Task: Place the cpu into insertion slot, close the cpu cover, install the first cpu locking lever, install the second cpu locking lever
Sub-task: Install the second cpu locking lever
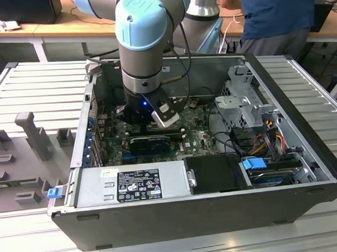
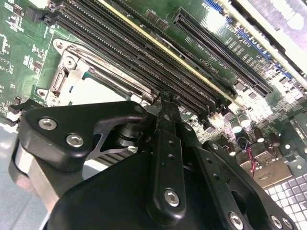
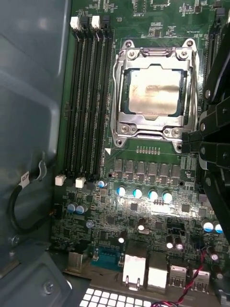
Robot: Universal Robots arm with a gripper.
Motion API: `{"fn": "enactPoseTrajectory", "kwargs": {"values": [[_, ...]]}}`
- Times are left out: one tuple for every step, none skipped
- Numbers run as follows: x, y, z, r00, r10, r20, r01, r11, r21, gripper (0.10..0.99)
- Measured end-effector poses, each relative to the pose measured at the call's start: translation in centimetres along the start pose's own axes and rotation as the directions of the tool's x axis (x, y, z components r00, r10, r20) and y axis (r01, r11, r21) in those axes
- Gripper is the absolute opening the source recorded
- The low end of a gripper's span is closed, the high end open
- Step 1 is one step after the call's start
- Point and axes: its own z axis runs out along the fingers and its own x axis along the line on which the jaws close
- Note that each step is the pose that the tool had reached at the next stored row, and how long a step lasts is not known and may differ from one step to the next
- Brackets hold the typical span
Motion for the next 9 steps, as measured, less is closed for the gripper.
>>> {"fn": "enactPoseTrajectory", "kwargs": {"values": [[0.0,-0.01,0.02,1.0,0.0,0.0001,0.0,1.0,-0.002,0.106],[0.0,-0.01,0.04,1.0,0.0,0.0003,0.0,1.0,-0.004,0.106],[0.0,-0.02,0.08,1.0,0.0,0.0007,0.0,1.0,-0.009,0.106],[0.0,-0.02,0.1,1.0,0.0,0.0009,0.0,0.9999,-0.011,0.106],[0.0,-0.01,0.12,1.0,0.0,0.0011,0.0,0.9999,-0.014,0.106],[0.0,0.0,0.13,1.0,0.0,0.0013,0.0,0.9999,-0.017,0.106],[0.0,0.01,0.15,1.0,0.0,0.0017,0.0,0.9998,-0.02,0.106],[0.0,0.02,0.17,1.0,0.0,0.0019,0.0,0.9997,-0.023,0.106],[0.0,0.02,0.19,1.0,0.0,0.0022,0.0,0.9996,-0.027,0.106]]}}
